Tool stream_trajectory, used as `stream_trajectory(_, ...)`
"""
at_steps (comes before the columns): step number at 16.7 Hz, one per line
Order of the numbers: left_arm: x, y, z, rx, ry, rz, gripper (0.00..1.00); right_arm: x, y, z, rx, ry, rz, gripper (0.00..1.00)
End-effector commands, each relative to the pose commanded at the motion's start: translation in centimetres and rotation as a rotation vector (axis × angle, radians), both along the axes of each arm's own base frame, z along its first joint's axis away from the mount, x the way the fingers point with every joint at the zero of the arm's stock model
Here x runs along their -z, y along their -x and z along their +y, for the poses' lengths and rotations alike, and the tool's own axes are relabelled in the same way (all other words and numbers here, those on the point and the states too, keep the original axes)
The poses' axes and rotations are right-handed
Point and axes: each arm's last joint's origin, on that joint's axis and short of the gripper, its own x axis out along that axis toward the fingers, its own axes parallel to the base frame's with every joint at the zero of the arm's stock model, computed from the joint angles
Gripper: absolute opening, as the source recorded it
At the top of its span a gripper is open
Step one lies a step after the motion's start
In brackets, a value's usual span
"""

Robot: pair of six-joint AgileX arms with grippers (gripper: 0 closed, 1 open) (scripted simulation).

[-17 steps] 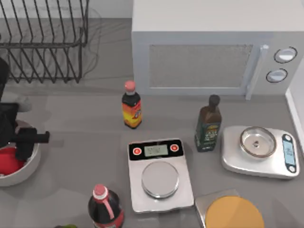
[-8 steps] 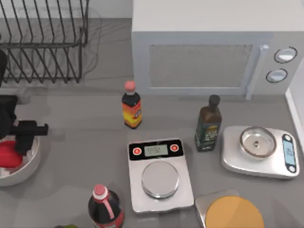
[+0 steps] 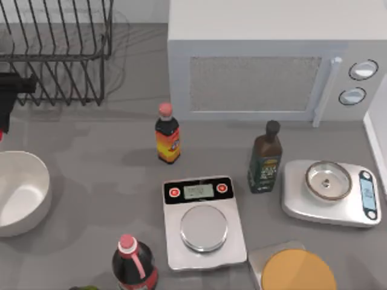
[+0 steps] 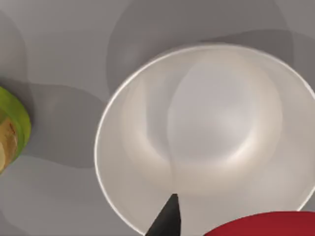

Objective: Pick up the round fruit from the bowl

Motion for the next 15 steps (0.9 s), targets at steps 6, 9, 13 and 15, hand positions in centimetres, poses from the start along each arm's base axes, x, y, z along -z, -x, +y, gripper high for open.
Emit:
stream_trajectory(6,-9.3,3.0,0.0,-0.001,0.0,-0.028,0.0,0.0,0.0,0.0,0.0,0.0,0.0,1.0)
stream_trajectory(9,-10.2,3.5,0.0,-0.001,0.0,-0.036,0.0,0.0,0.0,0.0,0.0,0.0,0.0,1.0)
stream_trajectory(13,-10.0,3.4,0.1,-0.004,0.0,-0.033,0.0,0.0,0.0,0.0,0.0,0.0,0.0,1.0)
stream_trajectory(15,-9.4,2.3,-1.0,-0.004,0.001,-0.027,0.0,0.0,0.0,0.0,0.0,0.0,0.0,1.0)
